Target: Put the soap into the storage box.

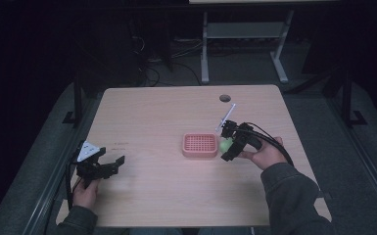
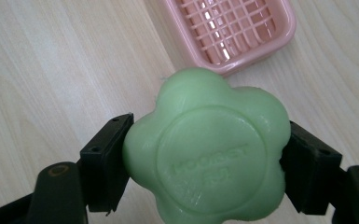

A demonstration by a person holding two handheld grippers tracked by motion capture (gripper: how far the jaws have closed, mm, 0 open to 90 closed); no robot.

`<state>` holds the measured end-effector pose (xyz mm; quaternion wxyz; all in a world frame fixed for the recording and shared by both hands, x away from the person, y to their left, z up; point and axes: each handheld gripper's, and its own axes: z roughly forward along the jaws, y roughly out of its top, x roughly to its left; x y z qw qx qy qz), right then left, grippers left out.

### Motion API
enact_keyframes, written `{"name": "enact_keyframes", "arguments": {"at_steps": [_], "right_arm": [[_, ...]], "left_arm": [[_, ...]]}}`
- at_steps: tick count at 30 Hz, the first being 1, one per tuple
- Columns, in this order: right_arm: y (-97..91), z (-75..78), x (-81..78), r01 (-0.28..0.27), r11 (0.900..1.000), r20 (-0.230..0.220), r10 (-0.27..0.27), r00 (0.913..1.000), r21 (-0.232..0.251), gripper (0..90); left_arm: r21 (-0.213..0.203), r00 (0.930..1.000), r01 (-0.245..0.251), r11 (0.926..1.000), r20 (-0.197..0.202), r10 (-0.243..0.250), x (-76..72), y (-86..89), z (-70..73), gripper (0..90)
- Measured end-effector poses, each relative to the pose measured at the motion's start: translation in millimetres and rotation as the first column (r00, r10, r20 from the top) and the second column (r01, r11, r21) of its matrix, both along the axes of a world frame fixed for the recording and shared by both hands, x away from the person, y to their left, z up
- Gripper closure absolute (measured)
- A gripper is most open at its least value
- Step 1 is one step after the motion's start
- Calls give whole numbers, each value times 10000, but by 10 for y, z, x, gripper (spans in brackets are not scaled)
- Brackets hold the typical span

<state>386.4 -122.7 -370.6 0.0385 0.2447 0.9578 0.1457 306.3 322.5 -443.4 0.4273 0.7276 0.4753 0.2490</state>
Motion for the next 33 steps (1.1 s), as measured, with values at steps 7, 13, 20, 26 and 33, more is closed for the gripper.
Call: {"name": "enact_keyframes", "arguments": {"at_steps": [7,13,20,26,33], "right_arm": [[86,-21,40,-137,9998,-98,139,9999,164,257],[145,-47,88,-157,9996,-215,162,9996,223,257],[204,-13,147,-181,9998,-130,182,9997,82,257],[260,15,179,-250,9996,-151,252,9996,112,257],[319,14,207,-330,9994,-238,331,9992,48,257]], "left_arm": [[-23,10000,5,10000,2,-5,-1,-2,2,144],[-27,10000,-33,10000,-23,33,2,-3,1,143],[-44,10000,4,10000,10,-4,2,-4,2,143],[-50,10000,1,10000,32,0,5,-6,-2,143],[55,10000,32,10000,28,-33,3,-10,3,143]]}}
